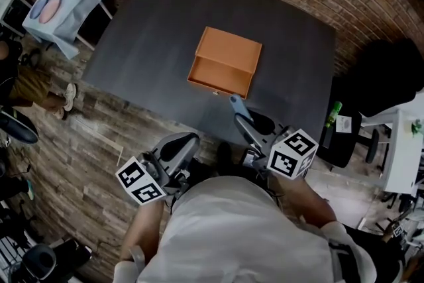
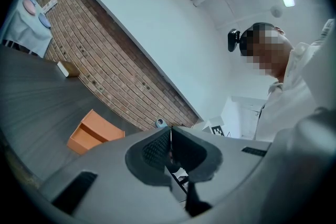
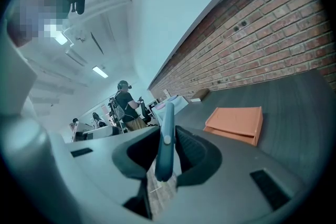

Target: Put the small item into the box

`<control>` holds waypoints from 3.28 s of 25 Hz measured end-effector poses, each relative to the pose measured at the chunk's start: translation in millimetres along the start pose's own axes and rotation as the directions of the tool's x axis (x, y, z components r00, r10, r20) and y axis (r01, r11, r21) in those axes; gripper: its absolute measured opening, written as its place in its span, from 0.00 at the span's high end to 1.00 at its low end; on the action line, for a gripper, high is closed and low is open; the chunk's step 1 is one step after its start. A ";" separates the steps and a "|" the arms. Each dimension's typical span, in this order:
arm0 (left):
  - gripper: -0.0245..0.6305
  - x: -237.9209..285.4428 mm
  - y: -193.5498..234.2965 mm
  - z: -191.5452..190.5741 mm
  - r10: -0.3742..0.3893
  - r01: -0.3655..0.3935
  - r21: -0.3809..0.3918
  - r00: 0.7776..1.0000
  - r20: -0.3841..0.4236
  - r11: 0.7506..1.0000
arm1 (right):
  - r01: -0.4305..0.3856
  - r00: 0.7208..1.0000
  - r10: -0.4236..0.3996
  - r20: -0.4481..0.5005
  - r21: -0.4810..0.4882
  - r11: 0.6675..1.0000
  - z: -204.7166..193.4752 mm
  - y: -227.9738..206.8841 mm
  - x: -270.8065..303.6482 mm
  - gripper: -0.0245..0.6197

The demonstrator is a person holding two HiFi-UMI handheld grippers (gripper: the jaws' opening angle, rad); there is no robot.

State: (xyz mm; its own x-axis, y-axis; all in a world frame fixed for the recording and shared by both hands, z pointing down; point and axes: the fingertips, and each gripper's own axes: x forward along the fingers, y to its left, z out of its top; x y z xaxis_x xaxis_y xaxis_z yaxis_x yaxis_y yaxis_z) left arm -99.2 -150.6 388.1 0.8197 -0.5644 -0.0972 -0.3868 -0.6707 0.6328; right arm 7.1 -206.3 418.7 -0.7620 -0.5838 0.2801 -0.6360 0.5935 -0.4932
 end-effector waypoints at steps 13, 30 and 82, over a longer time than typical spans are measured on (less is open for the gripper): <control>0.94 -3.3 27.2 5.4 0.025 -0.025 -0.015 1.000 0.002 1.000 | 0.012 1.000 -0.012 -0.027 0.011 1.000 -8.0 -5.8 17.8 0.81; 0.94 17.3 70.7 1.2 0.081 -0.080 0.015 0.995 -0.058 0.997 | 0.053 0.993 -0.059 -0.102 -0.054 0.997 -10.3 -46.3 51.0 0.81; 0.94 73.3 181.3 -86.2 0.234 -0.230 0.055 0.907 -0.350 0.972 | 0.157 0.756 -0.334 -0.563 -0.340 0.927 -117.8 -214.6 194.6 0.81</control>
State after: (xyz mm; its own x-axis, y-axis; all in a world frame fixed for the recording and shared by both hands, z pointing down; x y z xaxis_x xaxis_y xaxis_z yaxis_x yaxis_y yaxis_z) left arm -72.8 -272.1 561.9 0.8007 -0.5008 0.3286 -0.5873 -0.5484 0.5952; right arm -19.1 -382.0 676.1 -0.4322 -0.3281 0.8399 -0.7506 0.6471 -0.1335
